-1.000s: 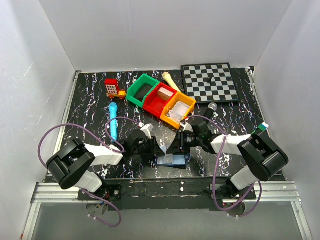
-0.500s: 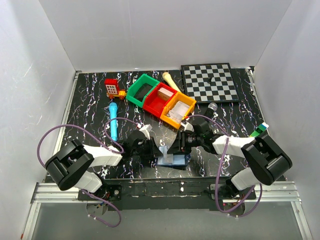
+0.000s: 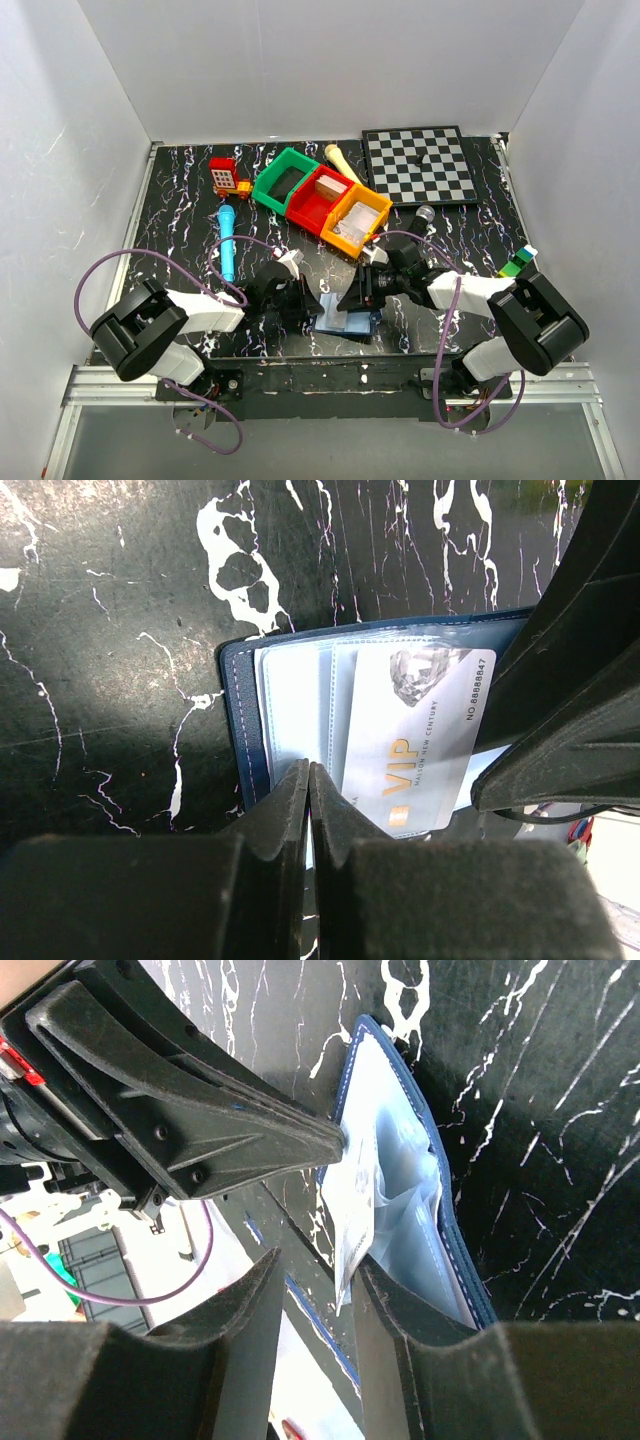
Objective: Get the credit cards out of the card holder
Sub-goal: Remove the credit card from the card holder.
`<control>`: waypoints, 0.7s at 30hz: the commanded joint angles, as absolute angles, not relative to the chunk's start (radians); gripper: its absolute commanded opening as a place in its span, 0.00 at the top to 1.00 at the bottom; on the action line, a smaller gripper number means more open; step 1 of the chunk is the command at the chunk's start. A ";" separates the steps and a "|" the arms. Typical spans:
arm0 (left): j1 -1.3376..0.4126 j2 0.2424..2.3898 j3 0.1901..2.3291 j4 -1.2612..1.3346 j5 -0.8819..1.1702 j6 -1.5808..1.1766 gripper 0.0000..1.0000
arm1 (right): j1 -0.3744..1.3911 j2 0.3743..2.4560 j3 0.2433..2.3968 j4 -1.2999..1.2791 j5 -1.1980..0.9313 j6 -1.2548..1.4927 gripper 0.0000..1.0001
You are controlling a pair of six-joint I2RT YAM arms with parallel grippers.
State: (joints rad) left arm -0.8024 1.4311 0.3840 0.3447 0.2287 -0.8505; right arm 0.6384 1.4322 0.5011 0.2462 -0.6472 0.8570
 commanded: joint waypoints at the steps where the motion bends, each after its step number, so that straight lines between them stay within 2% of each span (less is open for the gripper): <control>1: -0.807 1.431 0.351 0.256 0.186 -0.835 1.00 | 0.630 1.394 0.520 0.233 -0.677 0.831 0.60; 21: -0.810 1.482 0.390 0.276 0.238 -0.804 1.00 | 0.615 1.430 0.535 0.252 -0.726 0.842 0.59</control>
State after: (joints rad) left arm -0.8024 1.4395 0.3851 0.3531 0.2371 -0.8474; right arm 0.6170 1.4120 0.5011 0.1932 -0.6762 0.8307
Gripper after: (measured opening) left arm 0.009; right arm 0.403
